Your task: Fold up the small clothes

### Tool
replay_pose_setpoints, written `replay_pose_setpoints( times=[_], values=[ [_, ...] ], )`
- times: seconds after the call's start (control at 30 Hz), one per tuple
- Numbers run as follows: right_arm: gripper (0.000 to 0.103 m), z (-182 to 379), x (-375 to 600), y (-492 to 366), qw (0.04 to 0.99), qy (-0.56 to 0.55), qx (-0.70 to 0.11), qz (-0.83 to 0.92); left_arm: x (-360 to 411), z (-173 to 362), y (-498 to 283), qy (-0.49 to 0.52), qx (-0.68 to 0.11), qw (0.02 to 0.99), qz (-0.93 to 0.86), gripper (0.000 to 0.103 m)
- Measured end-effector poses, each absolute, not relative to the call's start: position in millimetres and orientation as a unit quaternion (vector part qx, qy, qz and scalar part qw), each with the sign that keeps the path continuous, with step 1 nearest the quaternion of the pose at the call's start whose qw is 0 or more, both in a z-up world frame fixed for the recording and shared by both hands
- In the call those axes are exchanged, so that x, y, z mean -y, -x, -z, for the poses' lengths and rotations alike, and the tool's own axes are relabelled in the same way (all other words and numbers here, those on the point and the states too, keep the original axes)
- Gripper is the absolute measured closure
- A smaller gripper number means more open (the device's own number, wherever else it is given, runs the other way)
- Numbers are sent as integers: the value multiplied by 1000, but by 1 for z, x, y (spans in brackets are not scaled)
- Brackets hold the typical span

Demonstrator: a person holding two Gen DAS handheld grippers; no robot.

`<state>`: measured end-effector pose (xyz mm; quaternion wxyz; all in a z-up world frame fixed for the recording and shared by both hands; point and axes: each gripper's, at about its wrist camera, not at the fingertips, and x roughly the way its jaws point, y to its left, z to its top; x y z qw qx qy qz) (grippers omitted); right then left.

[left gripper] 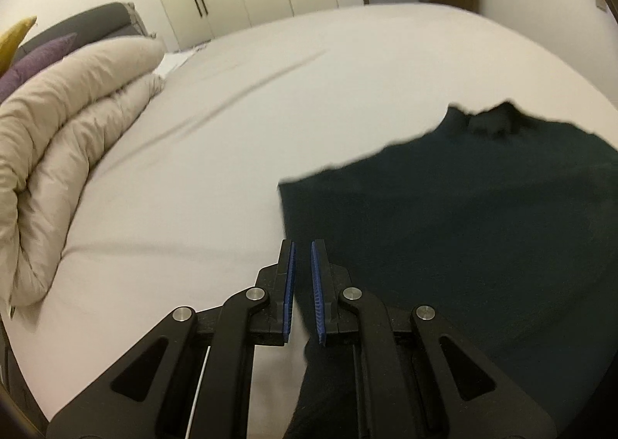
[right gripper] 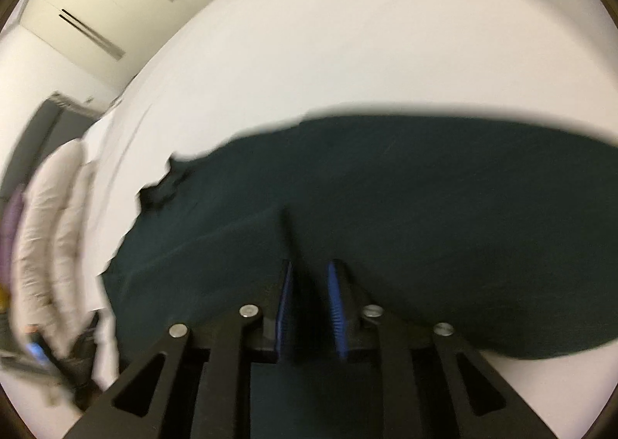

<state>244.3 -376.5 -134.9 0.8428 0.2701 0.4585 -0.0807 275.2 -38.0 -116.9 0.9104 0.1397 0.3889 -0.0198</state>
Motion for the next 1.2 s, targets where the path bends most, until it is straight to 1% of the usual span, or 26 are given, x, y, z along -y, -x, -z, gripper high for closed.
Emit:
replay_pose_setpoints(
  times=[0.1, 0.17, 0.2, 0.23, 0.27, 0.3, 0.37, 0.4, 0.43, 0.47, 0.53, 0.57, 0.6, 0.63, 0.67, 0.7, 0.73, 0.77, 0.8, 0.87, 0.9, 0.97, 1.0, 1.03, 1.07, 1.2],
  values=[
    [79, 112, 364, -236, 869, -249, -423, 70, 48, 117, -283, -144, -396, 906, 32, 94],
    [79, 101, 337, -234, 884, -233, -406, 13, 52, 133, -291, -151, -420, 894, 29, 94],
    [79, 100, 319, -235, 888, -219, -404, -21, 54, 150, -297, -158, -446, 881, 26, 94],
    [79, 101, 308, -237, 888, -212, -406, -44, 51, 161, -298, -155, -454, 877, 27, 94],
    [76, 106, 295, -241, 883, -207, -415, -76, 50, 162, -296, -154, -441, 884, 30, 95],
    [70, 116, 286, -247, 874, -208, -428, -99, 51, 162, -293, -159, -435, 886, 29, 95],
    [65, 146, 282, -261, 854, -211, -465, -98, 55, 161, -294, -171, -437, 883, 29, 94],
    [81, 158, 290, -263, 851, -220, -469, -86, 55, 161, -295, -171, -438, 882, 31, 94],
    [95, 166, 304, -263, 851, -244, -457, -85, 54, 160, -296, -167, -438, 882, 35, 95],
    [103, 173, 327, -259, 843, -288, -448, -82, 52, 159, -296, -159, -440, 883, 39, 95],
    [103, 176, 369, -241, 830, -365, -418, -62, 51, 156, -297, -150, -443, 883, 41, 95],
    [103, 172, 384, -230, 836, -367, -406, -31, 50, 153, -296, -144, -446, 883, 41, 94],
    [92, 165, 401, -215, 843, -364, -395, 11, 49, 149, -295, -133, -449, 882, 43, 94],
    [88, 160, 418, -198, 846, -365, -386, 55, 46, 145, -292, -117, -454, 882, 46, 94],
    [84, 154, 433, -183, 845, -383, -367, 61, 41, 141, -287, -96, -458, 882, 50, 94],
    [66, 147, 450, -161, 844, -406, -344, 70, 38, 133, -280, -72, -459, 883, 60, 94],
    [57, 138, 467, -132, 846, -421, -315, 92, 37, 125, -272, -55, -454, 887, 69, 94],
    [45, 133, 479, -110, 848, -428, -294, 110, 37, 117, -263, -41, -444, 892, 80, 94],
    [42, 129, 493, -84, 846, -439, -273, 127, 38, 108, -251, -33, -431, 897, 92, 94],
    [42, 130, 522, -31, 831, -480, -239, 146, 46, 97, -227, -22, -421, 900, 112, 93],
    [42, 135, 536, -6, 818, -505, -225, 159, 50, 93, -214, -13, -421, 899, 123, 85],
    [39, 151, 564, 41, 784, -557, -202, 185, 57, 91, -193, 5, -419, 897, 143, 54],
    [39, 159, 573, 58, 768, -579, -194, 194, 63, 89, -177, 17, -414, 897, 153, 27],
    [40, 168, 581, 71, 754, -598, -188, 198, 67, 87, -168, 25, -408, 899, 158, 19],
    [45, 177, 588, 82, 741, -620, -173, 190, 72, 85, -156, 34, -403, 899, 167, 19],
    [45, 187, 599, 81, 718, -661, -143, 162, 101, 89, -128, 56, -435, 875, 206, 19]
  ],
)
